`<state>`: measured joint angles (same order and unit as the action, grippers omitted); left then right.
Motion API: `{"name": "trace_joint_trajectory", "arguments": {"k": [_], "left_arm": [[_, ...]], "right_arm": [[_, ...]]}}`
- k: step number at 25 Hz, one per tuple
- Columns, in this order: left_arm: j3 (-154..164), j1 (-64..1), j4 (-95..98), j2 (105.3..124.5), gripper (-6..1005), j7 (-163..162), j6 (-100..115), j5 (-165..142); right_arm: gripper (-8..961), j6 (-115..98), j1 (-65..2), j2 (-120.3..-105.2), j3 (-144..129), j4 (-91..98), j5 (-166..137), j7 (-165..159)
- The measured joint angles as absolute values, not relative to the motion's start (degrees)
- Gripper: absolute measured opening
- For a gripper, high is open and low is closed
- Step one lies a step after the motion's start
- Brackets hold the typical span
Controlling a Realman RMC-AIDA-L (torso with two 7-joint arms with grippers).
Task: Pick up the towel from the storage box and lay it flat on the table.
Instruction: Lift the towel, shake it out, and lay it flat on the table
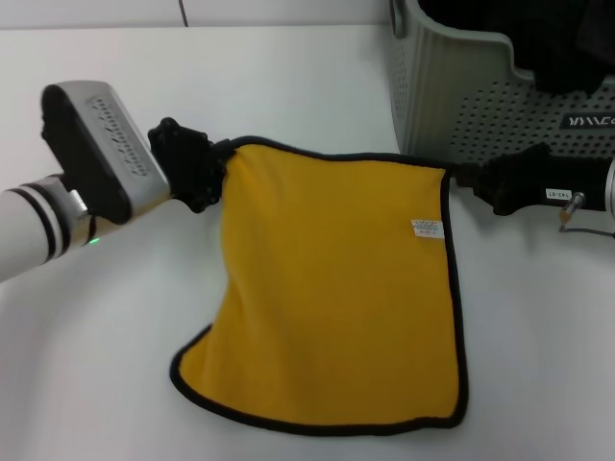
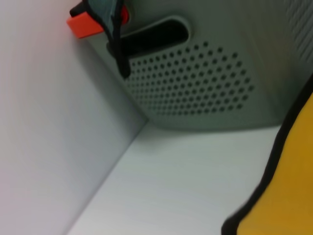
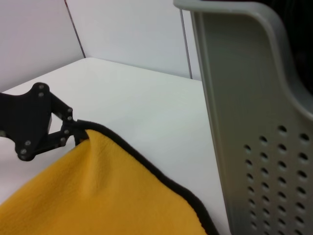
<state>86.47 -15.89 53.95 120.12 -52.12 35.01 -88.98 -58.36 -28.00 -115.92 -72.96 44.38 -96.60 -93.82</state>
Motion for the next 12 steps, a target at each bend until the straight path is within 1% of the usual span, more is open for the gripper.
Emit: {"name": "trace_joint_trajectory", "arguments": {"k": [12], "left_arm": [[102.6,-13.7,58.0,120.20,19,-44.6,12.0,-89.7]], "right_arm": [[62,-56.7,-27.8,-116.02,-73.5,44.4,-96.6,-94.6]]}}
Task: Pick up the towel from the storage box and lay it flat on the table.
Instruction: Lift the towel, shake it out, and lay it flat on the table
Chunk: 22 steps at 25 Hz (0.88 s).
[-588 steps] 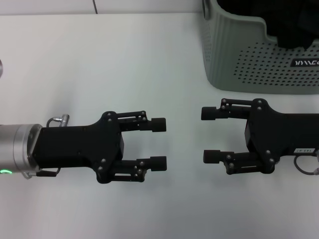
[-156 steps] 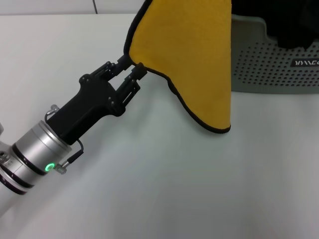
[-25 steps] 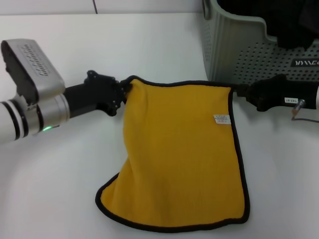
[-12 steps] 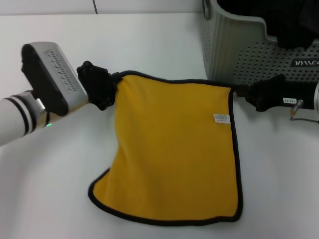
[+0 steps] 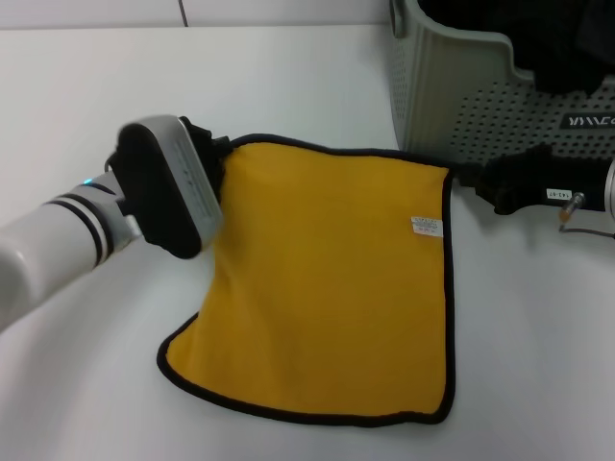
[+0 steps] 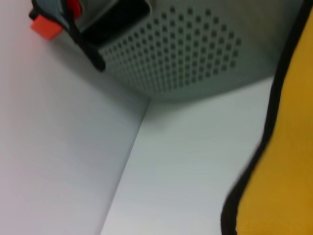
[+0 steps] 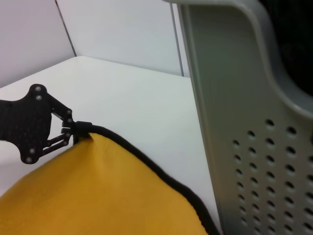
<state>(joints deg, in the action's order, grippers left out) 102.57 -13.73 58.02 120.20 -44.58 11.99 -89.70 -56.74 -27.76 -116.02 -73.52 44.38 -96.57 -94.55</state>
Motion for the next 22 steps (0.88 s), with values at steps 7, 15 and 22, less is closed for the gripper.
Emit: {"name": "trace_joint_trajectory", "arguments": {"k": [7,15,22], "left_arm": [[107.0,-12.4,58.5,120.18,20,-43.9,3.7,-89.7],[108.4,-11.9,58.1,120.27,21,-44.4,3.4,-89.1],[108.2,-11.7,58.4,120.38,57,-44.5,3.3,-88.0]], "right_arm": [[75,-56.4,-27.7,-115.95,-73.5,44.9,-96.6,-96.5],[90,-55.8,-27.7,-116.01,-73.6,44.6,-96.6,-96.6],[103,-56.3,-27.3,-115.94,-73.6,45.0,-96.5,-98.5]]}}
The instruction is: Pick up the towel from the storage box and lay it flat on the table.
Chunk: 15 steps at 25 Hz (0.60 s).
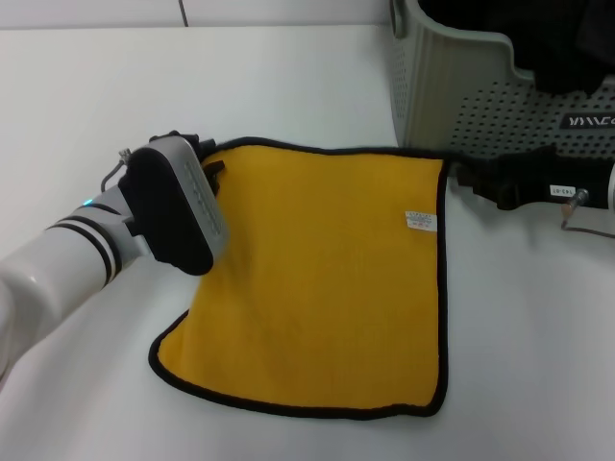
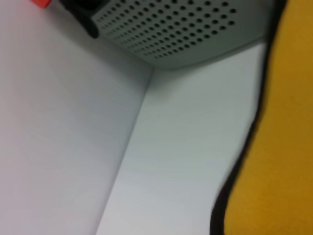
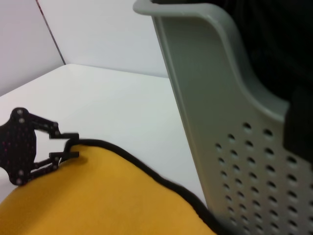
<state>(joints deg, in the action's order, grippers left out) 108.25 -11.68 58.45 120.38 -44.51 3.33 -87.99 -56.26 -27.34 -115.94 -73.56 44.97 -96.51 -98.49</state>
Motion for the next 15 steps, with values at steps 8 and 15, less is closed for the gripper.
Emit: {"name": "trace_joint_trajectory", "arguments": {"k": [8,15], "left_arm": [[107.9,-9.7,60.9,120.23,360,-44.3,3.2,-85.3],[107.3,-4.3,67.2,119.89,672,-44.6,6.6,-80.3]], "right_arm": [[261,-57.9,-23.6,-115.98,-73.5,48.7,-96.0,-99.6],[580,-65.1,-17.0,-115.88,-73.1,56.0,-94.4,-99.4]]}}
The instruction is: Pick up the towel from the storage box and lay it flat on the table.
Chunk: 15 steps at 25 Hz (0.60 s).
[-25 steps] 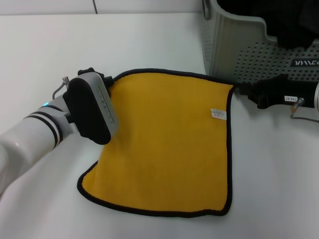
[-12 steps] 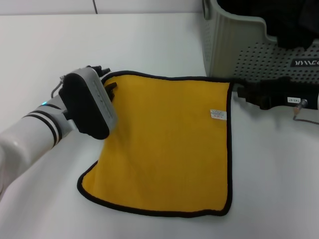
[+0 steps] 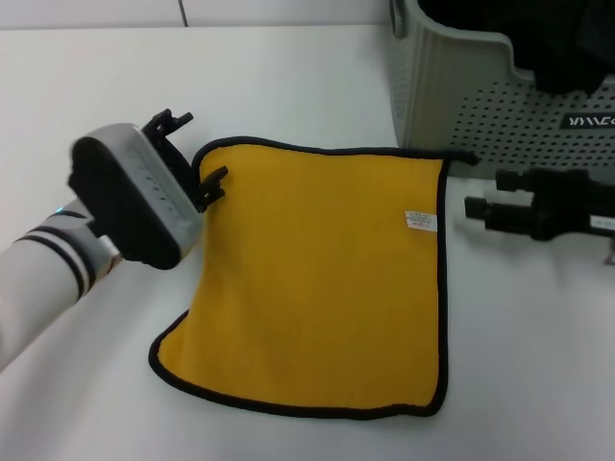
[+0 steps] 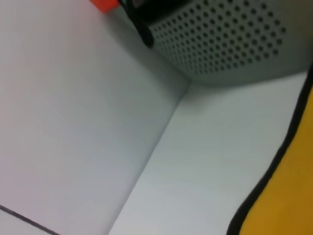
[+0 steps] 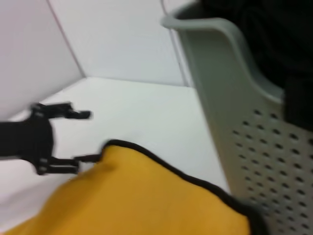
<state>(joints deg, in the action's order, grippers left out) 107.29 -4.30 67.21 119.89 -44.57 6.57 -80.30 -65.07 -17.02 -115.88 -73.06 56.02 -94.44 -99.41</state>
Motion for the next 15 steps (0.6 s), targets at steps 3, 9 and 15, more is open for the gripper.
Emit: {"name": "trace_joint_trajectory", "arguments": {"k": [3,9,15], "left_arm": [[104.5,-1.9,68.9,119.82,704,-45.2,14.9,-76.3],[91.6,-1.7,67.0,119.64,755,-54.2,50.2,-73.8],[75.0,-9.8,55.4,118.40,752,-62.8,86.6,-74.5]], "right_arm": [[703,-72.0,-15.0,-115.45,-72.0,58.5,-91.3,-97.2],[740,-94.0,-14.7,-115.43,-62.3,58.6,-86.9,-89.6],[736,-107.9,-15.0,-115.49,-59.0,59.0,-85.7,-83.0]]}}
